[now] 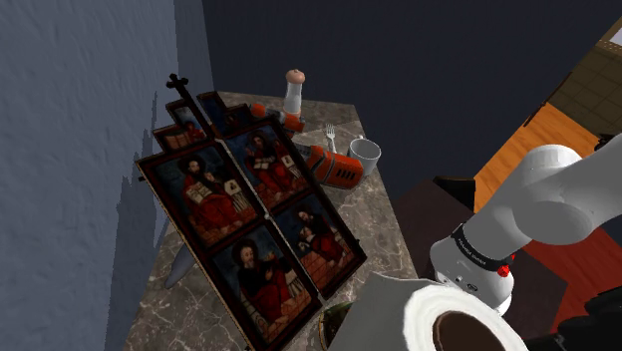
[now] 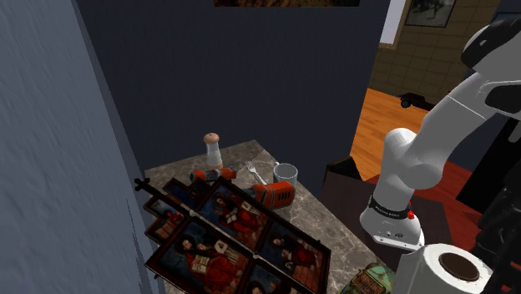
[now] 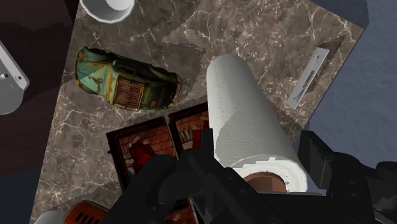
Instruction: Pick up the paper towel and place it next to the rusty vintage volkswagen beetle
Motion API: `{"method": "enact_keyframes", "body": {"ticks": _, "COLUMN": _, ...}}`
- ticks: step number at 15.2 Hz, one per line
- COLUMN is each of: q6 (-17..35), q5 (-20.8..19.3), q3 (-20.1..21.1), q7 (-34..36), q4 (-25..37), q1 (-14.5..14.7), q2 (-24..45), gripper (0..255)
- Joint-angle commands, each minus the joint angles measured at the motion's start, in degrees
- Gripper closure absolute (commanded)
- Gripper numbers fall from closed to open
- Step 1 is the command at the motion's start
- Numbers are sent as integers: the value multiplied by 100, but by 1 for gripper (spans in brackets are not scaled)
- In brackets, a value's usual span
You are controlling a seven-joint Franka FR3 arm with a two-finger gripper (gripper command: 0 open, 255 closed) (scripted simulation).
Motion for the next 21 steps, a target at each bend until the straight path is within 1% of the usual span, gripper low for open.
{"method": "enact_keyframes", "body": {"ticks": 1, "q6": 142, "q5": 46, "q3": -19, "q7": -35, "q4": -188, "q1": 44, "q2": -58, "gripper": 255}}
{"method": "enact_keyframes", "body": {"ticks": 11, "q6": 857, "q5": 250, "q3": 23, "q7": -157, "q4": -1071, "q1": 206, "q2": -267, "gripper": 255}}
{"method": "enact_keyframes", "body": {"ticks": 21, "q6": 1585, "q5": 410, "q3": 239, "q7": -221, "q4": -1818, "q1": 257, "q2": -329, "gripper": 255}}
